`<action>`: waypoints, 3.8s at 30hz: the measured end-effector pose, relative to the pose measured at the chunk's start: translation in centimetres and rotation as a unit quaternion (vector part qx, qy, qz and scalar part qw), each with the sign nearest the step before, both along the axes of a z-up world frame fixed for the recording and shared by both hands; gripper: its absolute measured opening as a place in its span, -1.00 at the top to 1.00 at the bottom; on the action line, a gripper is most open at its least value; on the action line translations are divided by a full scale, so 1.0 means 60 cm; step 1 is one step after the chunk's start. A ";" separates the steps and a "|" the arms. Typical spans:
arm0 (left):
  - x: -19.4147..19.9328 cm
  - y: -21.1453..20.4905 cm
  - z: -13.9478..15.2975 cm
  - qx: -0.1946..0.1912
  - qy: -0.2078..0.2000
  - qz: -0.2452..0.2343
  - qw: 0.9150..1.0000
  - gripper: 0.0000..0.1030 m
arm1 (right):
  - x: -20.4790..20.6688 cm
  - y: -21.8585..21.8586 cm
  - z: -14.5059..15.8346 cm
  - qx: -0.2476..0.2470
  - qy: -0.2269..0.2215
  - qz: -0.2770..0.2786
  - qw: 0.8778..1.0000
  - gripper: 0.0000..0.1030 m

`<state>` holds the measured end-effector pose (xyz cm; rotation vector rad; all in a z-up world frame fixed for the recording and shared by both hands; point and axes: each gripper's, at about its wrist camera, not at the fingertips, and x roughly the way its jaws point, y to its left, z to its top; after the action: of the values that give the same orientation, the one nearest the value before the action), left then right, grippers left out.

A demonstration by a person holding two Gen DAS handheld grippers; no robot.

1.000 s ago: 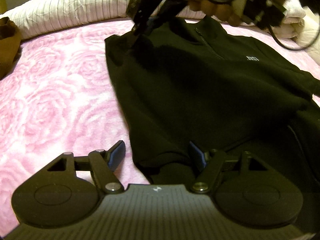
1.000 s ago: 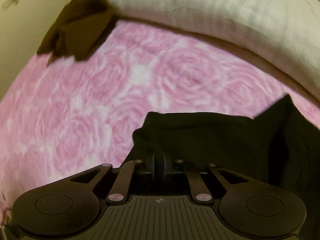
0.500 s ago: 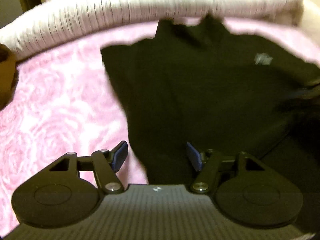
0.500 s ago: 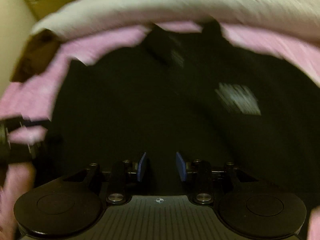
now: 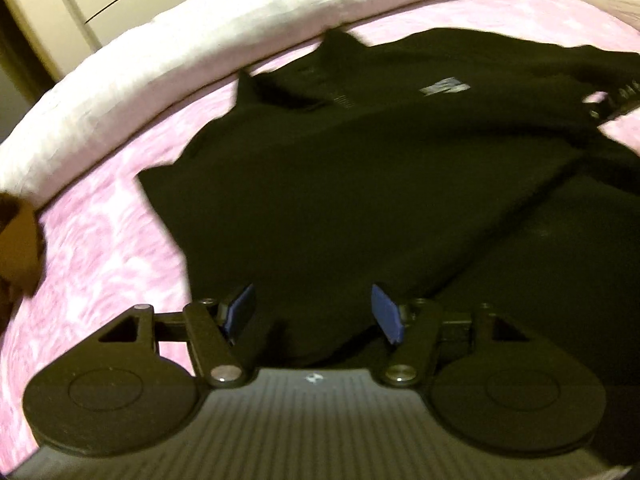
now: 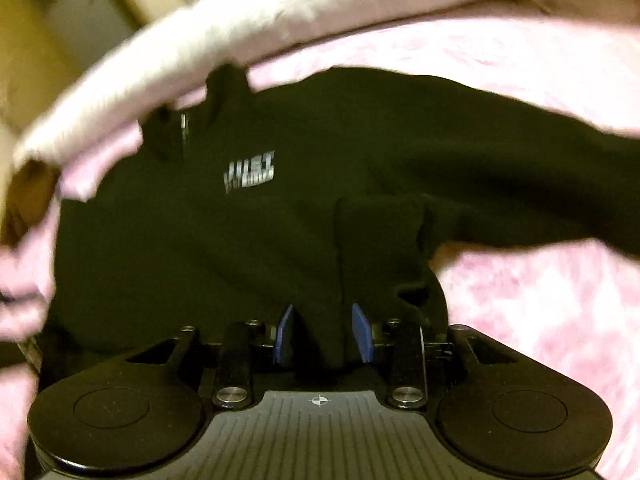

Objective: Fold clothes

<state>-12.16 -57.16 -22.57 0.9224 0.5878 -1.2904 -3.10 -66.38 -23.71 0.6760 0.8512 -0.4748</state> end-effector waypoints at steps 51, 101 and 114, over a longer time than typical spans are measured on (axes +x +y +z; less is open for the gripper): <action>-0.266 -0.091 0.060 -0.020 0.010 -0.098 0.995 -0.24 | -0.249 -0.182 0.245 -0.334 -0.068 -0.261 0.903 0.80; 0.127 -0.098 -0.070 0.015 0.049 -0.038 0.998 -0.08 | 0.065 0.048 0.053 -0.178 0.021 0.003 0.984 0.17; 0.147 -0.146 -0.053 0.024 0.078 0.022 0.996 0.00 | 0.076 -0.038 0.051 -0.162 0.010 0.054 0.985 0.19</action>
<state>-3.35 -65.95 -25.77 0.8474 0.7590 -1.3205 1.44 -68.64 -20.63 0.3250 0.8016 -0.5082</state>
